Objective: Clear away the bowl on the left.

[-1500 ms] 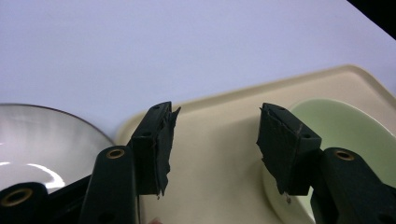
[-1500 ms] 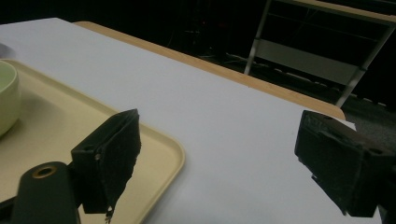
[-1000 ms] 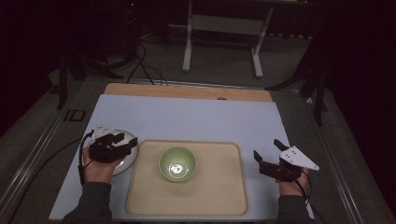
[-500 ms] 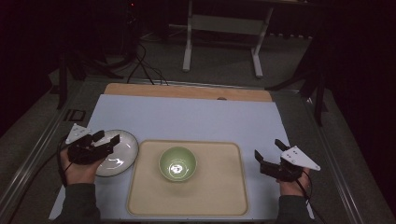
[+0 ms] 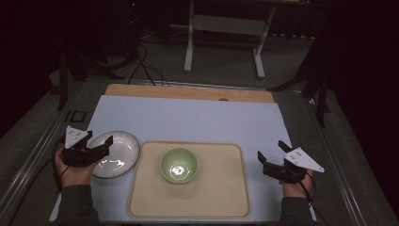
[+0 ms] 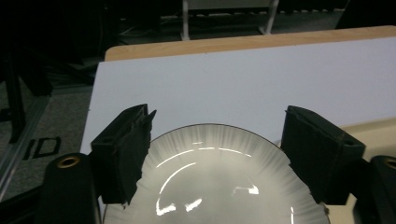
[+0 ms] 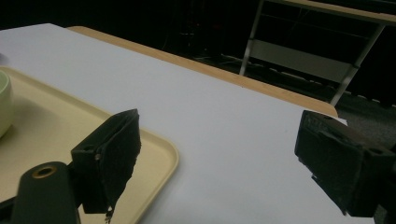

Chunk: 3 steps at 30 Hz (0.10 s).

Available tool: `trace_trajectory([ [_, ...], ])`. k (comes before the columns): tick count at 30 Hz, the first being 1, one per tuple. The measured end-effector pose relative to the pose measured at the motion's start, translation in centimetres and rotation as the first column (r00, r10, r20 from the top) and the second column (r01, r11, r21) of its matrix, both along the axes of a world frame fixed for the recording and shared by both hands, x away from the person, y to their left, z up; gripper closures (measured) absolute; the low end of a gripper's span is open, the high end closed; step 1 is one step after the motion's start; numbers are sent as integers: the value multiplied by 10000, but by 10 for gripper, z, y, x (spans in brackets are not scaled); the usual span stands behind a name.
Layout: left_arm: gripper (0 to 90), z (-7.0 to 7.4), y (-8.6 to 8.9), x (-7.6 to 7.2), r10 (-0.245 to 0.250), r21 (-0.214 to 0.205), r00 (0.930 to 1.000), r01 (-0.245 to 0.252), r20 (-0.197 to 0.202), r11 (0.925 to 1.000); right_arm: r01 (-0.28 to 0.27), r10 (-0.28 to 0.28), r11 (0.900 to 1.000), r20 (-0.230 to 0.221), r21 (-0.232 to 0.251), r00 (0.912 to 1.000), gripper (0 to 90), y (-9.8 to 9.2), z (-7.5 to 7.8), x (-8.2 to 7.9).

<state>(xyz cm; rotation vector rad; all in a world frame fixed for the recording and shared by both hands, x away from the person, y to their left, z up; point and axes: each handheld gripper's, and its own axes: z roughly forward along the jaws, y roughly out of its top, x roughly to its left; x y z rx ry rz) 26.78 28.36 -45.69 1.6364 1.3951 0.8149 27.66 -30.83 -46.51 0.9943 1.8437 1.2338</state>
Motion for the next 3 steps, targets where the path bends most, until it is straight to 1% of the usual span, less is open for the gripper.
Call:
trace_trajectory([
  [3,220,-1,3,-1,100,-176,9999,-101,-28,9998,152,-152,9998,-29,118,9999,138,-3,-1,0],
])
